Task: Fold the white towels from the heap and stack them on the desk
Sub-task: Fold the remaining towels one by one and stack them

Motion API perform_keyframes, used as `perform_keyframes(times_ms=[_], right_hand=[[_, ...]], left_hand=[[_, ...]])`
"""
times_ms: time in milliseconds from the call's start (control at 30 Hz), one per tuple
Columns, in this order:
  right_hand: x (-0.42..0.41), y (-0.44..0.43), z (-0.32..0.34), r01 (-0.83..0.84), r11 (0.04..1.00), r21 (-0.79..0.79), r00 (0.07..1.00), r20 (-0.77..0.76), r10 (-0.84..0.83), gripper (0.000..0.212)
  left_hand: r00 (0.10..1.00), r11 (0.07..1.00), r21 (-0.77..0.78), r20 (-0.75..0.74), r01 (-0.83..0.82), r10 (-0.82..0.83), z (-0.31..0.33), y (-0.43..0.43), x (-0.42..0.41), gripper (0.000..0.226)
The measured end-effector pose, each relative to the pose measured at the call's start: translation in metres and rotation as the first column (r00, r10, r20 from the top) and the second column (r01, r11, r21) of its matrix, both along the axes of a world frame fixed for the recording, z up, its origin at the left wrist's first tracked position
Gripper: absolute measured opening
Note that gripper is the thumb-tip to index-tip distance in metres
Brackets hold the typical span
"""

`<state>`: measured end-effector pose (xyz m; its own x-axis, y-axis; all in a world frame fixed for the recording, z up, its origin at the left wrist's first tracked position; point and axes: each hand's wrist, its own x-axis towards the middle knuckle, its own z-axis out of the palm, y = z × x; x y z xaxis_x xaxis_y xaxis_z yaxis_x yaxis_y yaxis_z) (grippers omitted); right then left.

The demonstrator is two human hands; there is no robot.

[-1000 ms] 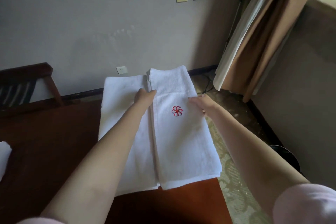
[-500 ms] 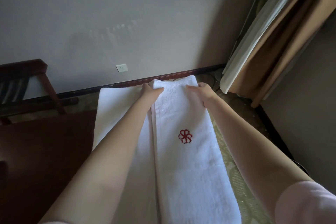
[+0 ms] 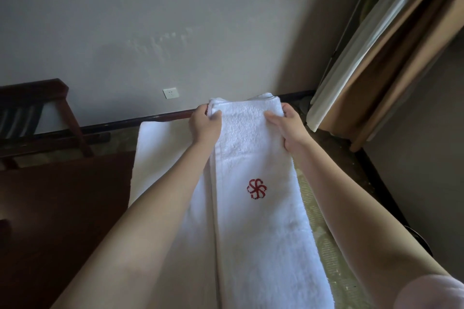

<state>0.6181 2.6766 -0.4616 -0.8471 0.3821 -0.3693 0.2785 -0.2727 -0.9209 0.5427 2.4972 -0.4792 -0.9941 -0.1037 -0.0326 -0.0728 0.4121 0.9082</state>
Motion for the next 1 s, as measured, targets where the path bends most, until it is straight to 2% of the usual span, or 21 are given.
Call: perform_keyframes(times_ms=[100,267,333,367,433,467,500,533,600,667,733,800,933,1000], right_hand=[[-0.012,-0.004,-0.014,0.043,0.988,0.151,0.996,0.077,-0.055,0.022],[-0.025,-0.005,-0.037,-0.075,0.872,0.484,0.969,0.241,-0.051,0.038],[-0.026,-0.004,-0.041,-0.207,0.740,0.640,0.943,0.331,-0.022,0.047],[-0.026,-0.005,-0.044,-0.250,0.639,0.728,0.938,0.346,-0.027,0.049],[-0.021,-0.010,-0.048,-0.247,0.412,0.877,0.955,0.293,-0.053,0.049],[-0.018,-0.013,-0.048,-0.215,0.325,0.921,0.966,0.249,-0.066,0.048],[-0.013,-0.016,-0.049,-0.188,0.280,0.941,0.973,0.217,-0.076,0.047],[-0.007,-0.018,-0.049,-0.173,0.279,0.945,0.976,0.203,-0.081,0.046],[0.008,-0.022,-0.051,-0.167,0.338,0.926,0.976,0.204,-0.075,0.047],[0.025,-0.028,-0.051,-0.190,0.335,0.923,0.974,0.220,-0.054,0.048],[0.041,-0.033,-0.050,-0.227,0.237,0.945,0.972,0.235,-0.006,0.053],[0.059,-0.038,-0.049,-0.273,0.146,0.951,0.961,0.262,0.091,0.055],[0.119,-0.054,-0.050,-0.334,0.077,0.939,0.907,0.298,0.296,0.052],[0.155,-0.062,-0.051,-0.303,0.083,0.949,0.911,0.263,0.317,0.049]], left_hand=[[1.000,0.992,-0.123,-0.007,-0.005,0.004,-0.004,0.003,-0.005,0.037],[0.997,0.974,-0.226,0.077,0.006,0.011,-0.018,0.004,-0.013,0.032],[0.991,0.942,-0.328,0.129,0.074,-0.033,-0.015,0.003,-0.017,0.011],[0.989,0.915,-0.391,0.139,0.098,-0.047,-0.013,0.004,-0.018,0.012],[0.994,0.843,-0.532,0.099,0.086,-0.038,-0.011,0.006,-0.014,0.038],[0.999,0.814,-0.579,0.041,0.044,-0.024,-0.009,0.006,-0.009,0.044],[1.000,0.801,-0.599,-0.015,0.011,-0.024,-0.009,0.006,0.000,0.047],[0.998,0.799,-0.602,-0.053,0.003,-0.043,-0.009,0.005,0.011,0.049],[0.985,0.768,-0.638,-0.095,0.050,-0.143,-0.016,0.001,0.035,0.056],[0.939,0.639,-0.755,-0.095,0.148,-0.329,-0.022,-0.005,0.058,0.057],[0.872,0.494,-0.825,-0.004,0.274,-0.490,-0.025,-0.009,0.074,0.055],[0.830,0.418,-0.828,0.097,0.374,-0.550,-0.026,-0.013,0.089,0.058],[0.791,0.305,-0.845,0.202,0.439,-0.578,-0.030,-0.030,0.139,0.064],[0.771,0.272,-0.845,0.229,0.461,-0.595,-0.034,-0.044,0.173,0.065]])
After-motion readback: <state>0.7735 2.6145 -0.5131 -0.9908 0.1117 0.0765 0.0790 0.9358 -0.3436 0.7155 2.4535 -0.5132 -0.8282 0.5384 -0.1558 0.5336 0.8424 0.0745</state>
